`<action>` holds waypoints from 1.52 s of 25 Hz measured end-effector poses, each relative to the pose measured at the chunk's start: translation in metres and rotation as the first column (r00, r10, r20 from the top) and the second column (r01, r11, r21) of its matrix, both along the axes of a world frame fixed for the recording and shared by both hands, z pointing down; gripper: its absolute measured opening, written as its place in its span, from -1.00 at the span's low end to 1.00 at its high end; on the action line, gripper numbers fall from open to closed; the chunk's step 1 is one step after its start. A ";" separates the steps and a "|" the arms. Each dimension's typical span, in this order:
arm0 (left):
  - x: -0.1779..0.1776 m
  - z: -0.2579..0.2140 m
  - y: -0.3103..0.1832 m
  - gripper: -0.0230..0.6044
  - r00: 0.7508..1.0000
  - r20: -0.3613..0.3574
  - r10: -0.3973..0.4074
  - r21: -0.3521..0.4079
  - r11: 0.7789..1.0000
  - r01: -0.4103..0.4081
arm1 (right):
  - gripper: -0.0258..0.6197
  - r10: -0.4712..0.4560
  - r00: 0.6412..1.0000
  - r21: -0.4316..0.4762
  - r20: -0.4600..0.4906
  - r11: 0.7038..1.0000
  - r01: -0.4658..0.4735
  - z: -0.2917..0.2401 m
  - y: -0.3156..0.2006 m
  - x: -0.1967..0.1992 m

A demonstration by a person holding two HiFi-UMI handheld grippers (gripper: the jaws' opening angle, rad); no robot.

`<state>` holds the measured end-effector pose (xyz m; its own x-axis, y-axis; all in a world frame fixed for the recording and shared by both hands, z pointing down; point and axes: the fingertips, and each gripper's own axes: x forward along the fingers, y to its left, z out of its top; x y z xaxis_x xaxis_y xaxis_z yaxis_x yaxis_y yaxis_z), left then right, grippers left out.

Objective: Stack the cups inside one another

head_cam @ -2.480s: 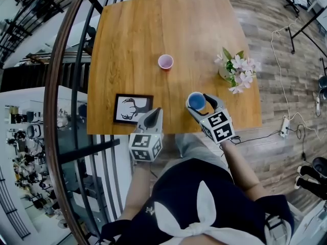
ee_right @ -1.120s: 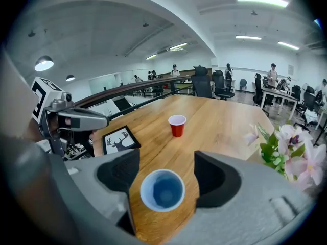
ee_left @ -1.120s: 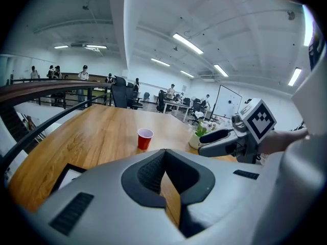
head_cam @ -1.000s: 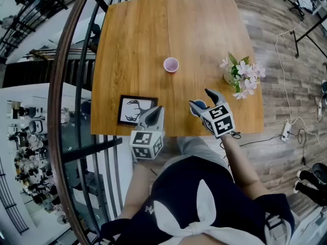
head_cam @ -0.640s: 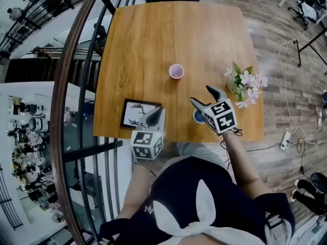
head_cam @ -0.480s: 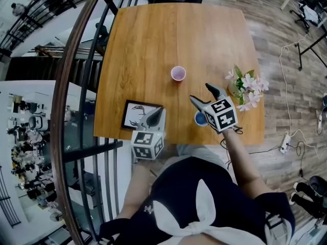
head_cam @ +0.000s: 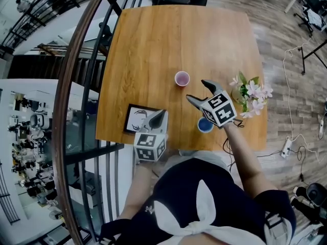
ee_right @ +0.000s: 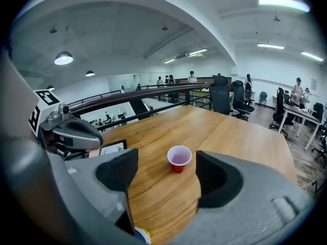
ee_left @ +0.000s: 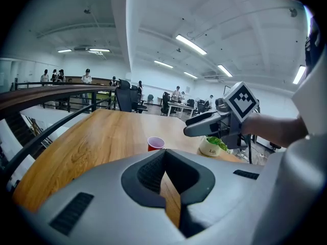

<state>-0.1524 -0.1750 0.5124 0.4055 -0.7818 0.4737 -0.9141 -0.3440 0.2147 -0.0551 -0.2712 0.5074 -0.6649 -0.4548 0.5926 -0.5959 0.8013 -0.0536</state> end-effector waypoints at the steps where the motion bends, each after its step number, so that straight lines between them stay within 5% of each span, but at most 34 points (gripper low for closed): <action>1: -0.001 0.001 -0.001 -0.87 1.000 0.002 0.000 -0.003 1.000 0.000 | 0.17 -0.016 1.000 0.001 -0.005 1.000 0.016 0.000 -0.002 -0.004; 21: -0.006 0.027 -0.019 -0.87 1.000 0.011 -0.021 -0.070 0.997 0.022 | 0.17 -0.191 0.974 0.002 -0.123 0.981 0.193 0.047 -0.049 -0.045; 38: -0.022 0.042 -0.027 -0.87 0.998 0.014 -0.057 -0.099 0.993 0.058 | 0.17 -0.179 0.971 -0.071 -0.161 0.983 0.169 0.094 -0.070 -0.061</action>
<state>-0.1743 -0.2016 0.5541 0.3554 -0.7525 0.5545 -0.9343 -0.2680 0.2351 -0.1158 -0.3408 0.6014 -0.6208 -0.3033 0.7229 -0.4519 0.8920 -0.0137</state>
